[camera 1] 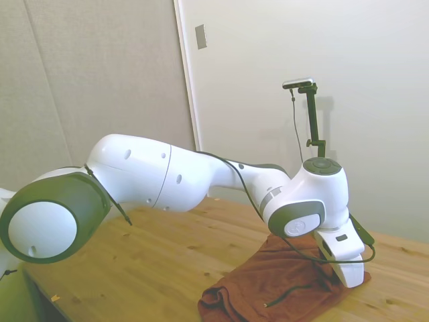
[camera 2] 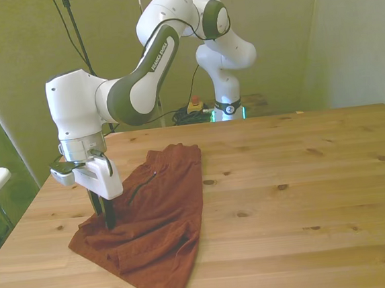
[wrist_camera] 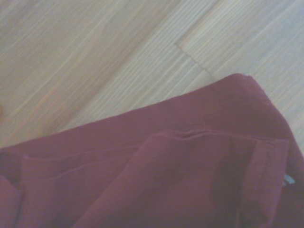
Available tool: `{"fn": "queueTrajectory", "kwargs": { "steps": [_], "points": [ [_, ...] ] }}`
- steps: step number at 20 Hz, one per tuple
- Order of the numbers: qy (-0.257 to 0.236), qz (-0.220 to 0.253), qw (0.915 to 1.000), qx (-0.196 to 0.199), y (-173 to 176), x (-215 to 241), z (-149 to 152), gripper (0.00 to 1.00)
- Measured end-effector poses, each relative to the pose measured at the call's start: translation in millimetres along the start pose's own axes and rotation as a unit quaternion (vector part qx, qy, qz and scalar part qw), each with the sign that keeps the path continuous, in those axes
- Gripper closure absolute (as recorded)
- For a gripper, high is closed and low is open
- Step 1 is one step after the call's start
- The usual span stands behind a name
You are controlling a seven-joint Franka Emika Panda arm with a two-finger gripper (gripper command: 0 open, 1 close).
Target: Unfold the shorts
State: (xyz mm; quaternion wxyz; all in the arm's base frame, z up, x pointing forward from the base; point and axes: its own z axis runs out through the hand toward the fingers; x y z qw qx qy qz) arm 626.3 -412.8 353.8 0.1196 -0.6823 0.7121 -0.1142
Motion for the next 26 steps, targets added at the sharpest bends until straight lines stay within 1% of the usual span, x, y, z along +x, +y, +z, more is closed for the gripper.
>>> {"fn": "queueTrajectory", "kwargs": {
  "steps": [11, 14, 17, 19, 21, 24, 26],
  "points": [
    [-0.001, -0.022, 0.9997, 0.003, -2, -2, -3, 1.0],
    [0.001, -0.035, 0.9993, 0.009, -4, -4, -14, 1.0],
    [-0.001, -0.053, 0.9984, 0.019, -6, -13, -36, 1.0],
    [-0.003, -0.07, 0.9972, 0.028, -9, -28, -56, 1.0],
    [-0.004, -0.09, 0.9953, 0.035, -15, -56, -76, 1.0],
    [0.003, -0.132, 0.9901, 0.047, -29, -113, -104, 1.0],
    [0.013, -0.16, 0.986, 0.046, -38, -158, -118, 1.0]
  ]
}}
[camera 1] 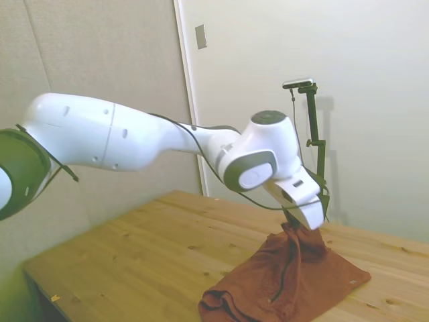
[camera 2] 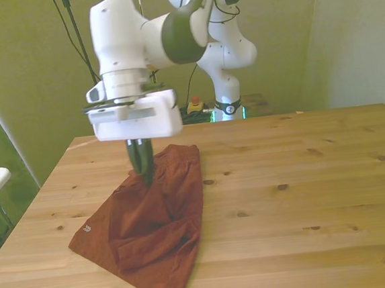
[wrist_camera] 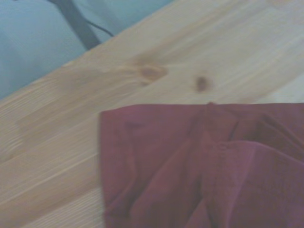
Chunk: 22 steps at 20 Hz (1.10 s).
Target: Unfold the shorts
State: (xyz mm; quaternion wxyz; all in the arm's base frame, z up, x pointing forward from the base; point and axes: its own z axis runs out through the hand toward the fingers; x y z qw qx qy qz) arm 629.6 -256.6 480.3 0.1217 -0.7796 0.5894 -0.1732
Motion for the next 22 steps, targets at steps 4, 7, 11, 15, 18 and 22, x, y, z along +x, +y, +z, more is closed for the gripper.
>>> {"fn": "queueTrajectory", "kwargs": {
  "steps": [4, 7, 11, 15, 18, 22],
  "points": [
    [0.016, -0.05, 0.9985, -0.017, -39, -84, -3, 1.0],
    [0.029, -0.086, 0.9955, -0.027, -60, -147, 10, 1.0],
    [0.035, -0.122, 0.9912, -0.037, -76, -216, 24, 1.0],
    [0.035, -0.143, 0.9882, -0.04, -83, -251, 34, 0.0],
    [0.028, -0.149, 0.9872, -0.049, -81, -259, 48, 0.0],
    [0.02, -0.158, 0.9857, -0.055, -81, -271, 60, 0.0]
  ]
}}
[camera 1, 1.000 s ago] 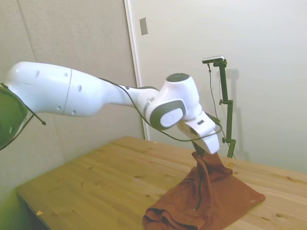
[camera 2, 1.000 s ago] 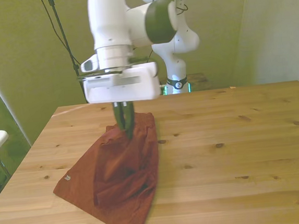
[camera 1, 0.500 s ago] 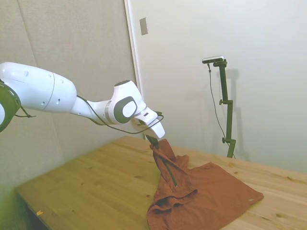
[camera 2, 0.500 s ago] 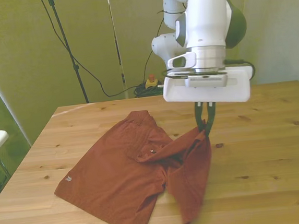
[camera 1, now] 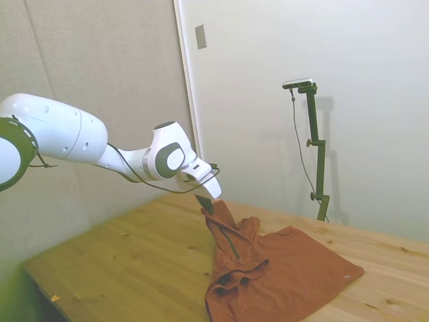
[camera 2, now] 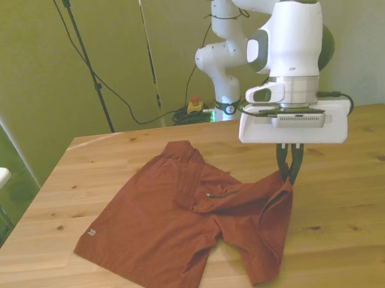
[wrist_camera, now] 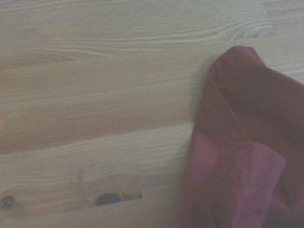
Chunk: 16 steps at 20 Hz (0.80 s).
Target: Unfold the shorts
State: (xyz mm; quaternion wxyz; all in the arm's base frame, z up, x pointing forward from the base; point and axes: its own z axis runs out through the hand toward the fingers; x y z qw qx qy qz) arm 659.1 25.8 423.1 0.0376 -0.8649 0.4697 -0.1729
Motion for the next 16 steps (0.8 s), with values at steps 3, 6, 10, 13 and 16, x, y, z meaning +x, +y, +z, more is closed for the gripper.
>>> {"fn": "queueTrajectory", "kwargs": {
  "steps": [3, 6, 10, 13, 16],
  "points": [
    [-0.007, -0.009, 0.9999, -0.002, -6, -11, 4, 0.0],
    [-0.011, -0.013, 0.9998, -0.005, -14, -16, 1, 0.0],
    [-0.017, -0.021, 0.9996, -0.01, -12, -7, -18, 0.0],
    [-0.024, -0.03, 0.9992, -0.014, 14, 20, -41, 0.0],
    [-0.023, -0.029, 0.9993, -0.005, 53, 54, -66, 0.0]
  ]
}}
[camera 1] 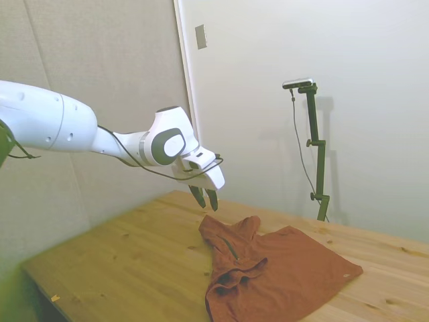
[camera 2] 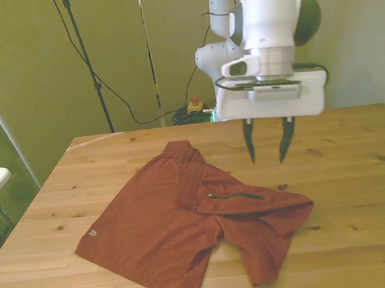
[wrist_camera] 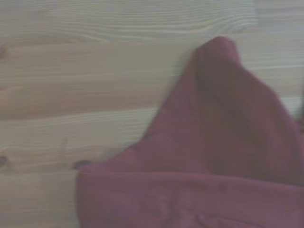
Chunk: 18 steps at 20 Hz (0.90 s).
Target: Unfold the shorts
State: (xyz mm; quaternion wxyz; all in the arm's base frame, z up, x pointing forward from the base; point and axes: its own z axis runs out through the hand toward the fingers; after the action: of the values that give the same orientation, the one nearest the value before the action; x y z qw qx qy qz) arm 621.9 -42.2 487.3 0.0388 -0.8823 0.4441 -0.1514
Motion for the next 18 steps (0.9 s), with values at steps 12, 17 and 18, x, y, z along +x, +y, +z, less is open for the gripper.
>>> {"fn": "queueTrajectory", "kwargs": {
  "steps": [12, 17, 18],
  "points": [
    [-0.031, -0.08, 0.9959, -0.03, 131, 99, 39, 0.0],
    [-0.051, -0.117, 0.9916, -0.022, 148, 122, 74, 0.0],
    [-0.052, -0.121, 0.9911, -0.019, 149, 125, 81, 0.0]
  ]
}}
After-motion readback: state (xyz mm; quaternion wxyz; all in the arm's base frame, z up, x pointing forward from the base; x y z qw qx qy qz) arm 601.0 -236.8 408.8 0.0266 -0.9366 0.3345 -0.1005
